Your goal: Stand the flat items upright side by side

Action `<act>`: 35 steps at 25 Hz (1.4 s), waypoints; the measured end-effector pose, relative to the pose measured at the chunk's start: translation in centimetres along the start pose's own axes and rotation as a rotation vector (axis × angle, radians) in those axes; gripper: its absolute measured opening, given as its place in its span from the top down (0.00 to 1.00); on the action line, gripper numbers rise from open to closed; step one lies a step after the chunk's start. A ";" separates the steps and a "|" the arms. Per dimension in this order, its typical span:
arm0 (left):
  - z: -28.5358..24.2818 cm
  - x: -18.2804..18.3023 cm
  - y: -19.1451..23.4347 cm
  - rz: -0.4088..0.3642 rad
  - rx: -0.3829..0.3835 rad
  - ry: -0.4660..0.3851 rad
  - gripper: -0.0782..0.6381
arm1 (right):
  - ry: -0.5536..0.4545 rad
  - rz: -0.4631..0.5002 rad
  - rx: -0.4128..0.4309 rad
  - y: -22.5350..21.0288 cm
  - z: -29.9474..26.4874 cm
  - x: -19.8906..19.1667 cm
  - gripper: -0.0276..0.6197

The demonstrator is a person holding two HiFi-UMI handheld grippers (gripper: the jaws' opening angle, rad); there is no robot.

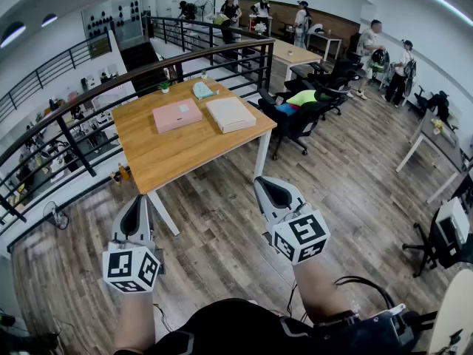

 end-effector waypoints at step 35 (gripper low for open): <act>-2.2 0.0 -0.6 -0.011 -0.077 0.022 0.48 | -0.035 -0.002 0.085 -0.9 -2.4 0.3 0.49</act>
Point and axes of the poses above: the fingertips, and each gripper's own axes: z backward along the fingers, y to its left, x out of its top, the point moved 8 cm from there along z, backward along the fingers, and after that the axes turned 8 degrees about y, right-handed, at the moved point
